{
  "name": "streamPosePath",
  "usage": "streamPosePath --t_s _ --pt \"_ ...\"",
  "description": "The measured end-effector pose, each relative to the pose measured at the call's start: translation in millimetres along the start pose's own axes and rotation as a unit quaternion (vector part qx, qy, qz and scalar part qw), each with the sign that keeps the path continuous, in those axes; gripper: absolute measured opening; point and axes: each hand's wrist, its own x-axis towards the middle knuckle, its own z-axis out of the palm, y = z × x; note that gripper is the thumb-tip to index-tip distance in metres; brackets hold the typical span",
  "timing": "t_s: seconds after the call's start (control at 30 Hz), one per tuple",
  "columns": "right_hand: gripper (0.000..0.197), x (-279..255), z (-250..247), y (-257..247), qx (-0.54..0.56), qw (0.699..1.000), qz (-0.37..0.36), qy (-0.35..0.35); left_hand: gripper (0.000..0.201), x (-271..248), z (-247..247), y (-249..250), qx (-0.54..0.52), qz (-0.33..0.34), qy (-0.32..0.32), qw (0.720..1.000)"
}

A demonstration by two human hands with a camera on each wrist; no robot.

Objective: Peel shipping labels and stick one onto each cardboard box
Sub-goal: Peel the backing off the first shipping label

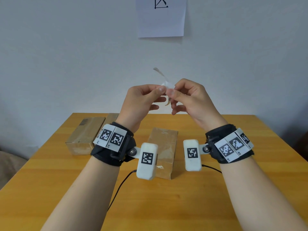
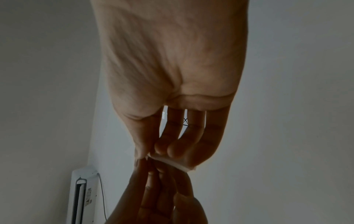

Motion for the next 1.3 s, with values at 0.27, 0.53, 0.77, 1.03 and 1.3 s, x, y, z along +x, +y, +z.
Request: streamPosePath --t_s 0.27,0.53,0.77,1.03,1.3 --pt "0.019 0.8 -2.9 -0.7 -0.005 1.0 0.005 0.005 0.016 -0.1 -1.8 0.3 -0.021 -0.02 -0.006 1.0" --pt "0.017 0.9 -7.6 -2.4 -0.005 1.0 0.003 0.016 0.017 1.4 -3.7 -0.3 -0.036 -0.028 -0.013 0.999" --pt "0.016 1.3 -9.2 -0.5 0.005 1.0 0.005 0.019 0.016 1.3 -5.7 -0.6 -0.043 -0.031 -0.006 0.999" --pt "0.018 3.0 -10.9 2.0 0.019 0.999 0.011 0.029 0.015 2.1 -10.8 -2.0 -0.044 -0.035 0.004 0.998" --pt "0.018 4.3 -11.7 5.2 0.011 0.999 0.014 0.038 0.017 3.4 -14.6 -5.7 -0.044 -0.041 0.011 0.998"
